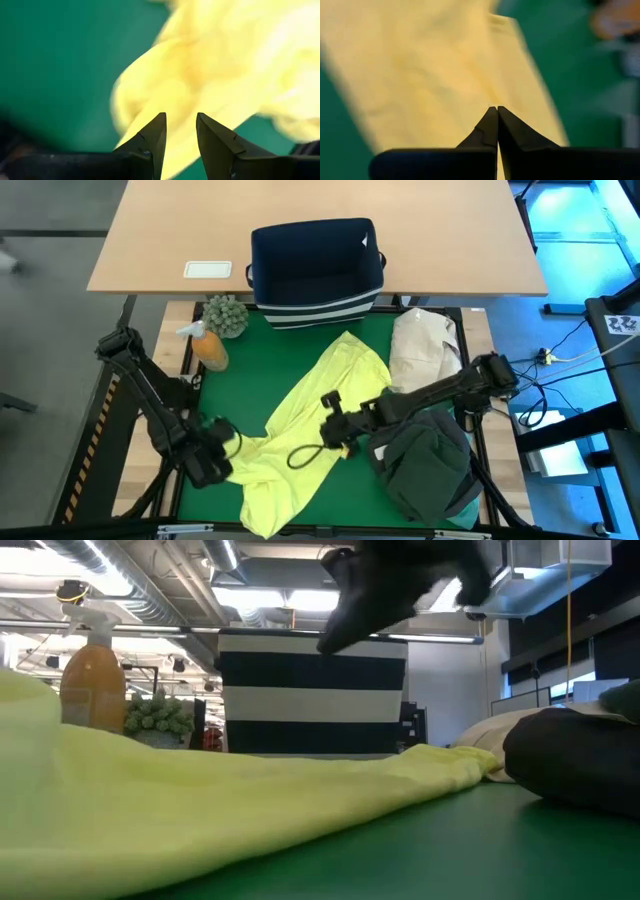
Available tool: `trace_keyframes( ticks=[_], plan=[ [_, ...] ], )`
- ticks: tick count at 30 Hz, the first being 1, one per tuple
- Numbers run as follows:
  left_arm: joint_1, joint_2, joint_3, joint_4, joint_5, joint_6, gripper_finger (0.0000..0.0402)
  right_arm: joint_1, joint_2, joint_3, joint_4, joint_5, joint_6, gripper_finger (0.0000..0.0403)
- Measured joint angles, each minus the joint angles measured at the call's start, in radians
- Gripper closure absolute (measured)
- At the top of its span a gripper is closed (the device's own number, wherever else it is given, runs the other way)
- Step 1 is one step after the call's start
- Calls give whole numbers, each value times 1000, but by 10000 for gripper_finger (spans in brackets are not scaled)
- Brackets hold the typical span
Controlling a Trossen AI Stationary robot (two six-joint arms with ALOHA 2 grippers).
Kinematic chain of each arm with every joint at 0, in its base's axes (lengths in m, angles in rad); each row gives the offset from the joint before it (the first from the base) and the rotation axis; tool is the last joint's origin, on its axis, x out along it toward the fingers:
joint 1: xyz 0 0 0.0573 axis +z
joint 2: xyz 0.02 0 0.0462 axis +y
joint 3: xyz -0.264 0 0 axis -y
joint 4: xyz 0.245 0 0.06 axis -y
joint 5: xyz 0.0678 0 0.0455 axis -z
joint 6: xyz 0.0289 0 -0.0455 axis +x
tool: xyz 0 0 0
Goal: Fold laundry
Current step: Fold the yellow shirt on the table
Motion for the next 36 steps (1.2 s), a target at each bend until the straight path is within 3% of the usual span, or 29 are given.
trace_keyframes(
  ticks=[2,5,16,20,29,36],
  plan=[
    [-8,33,-7,79,-53,48,303,12,9,-14,-1,-65,31,403],
    [-5,108,-10,96,-43,93,305,12,37,-51,-9,-86,77,403],
    [13,329,-10,94,157,191,306,-103,116,-161,-5,-36,211,403],
    [36,348,-11,125,176,190,306,-188,145,-163,11,-32,219,403],
    [90,349,-11,426,194,247,306,-340,160,-147,75,-16,148,403],
    [101,346,-10,414,213,327,306,-386,152,-84,13,27,77,403]
  ],
)
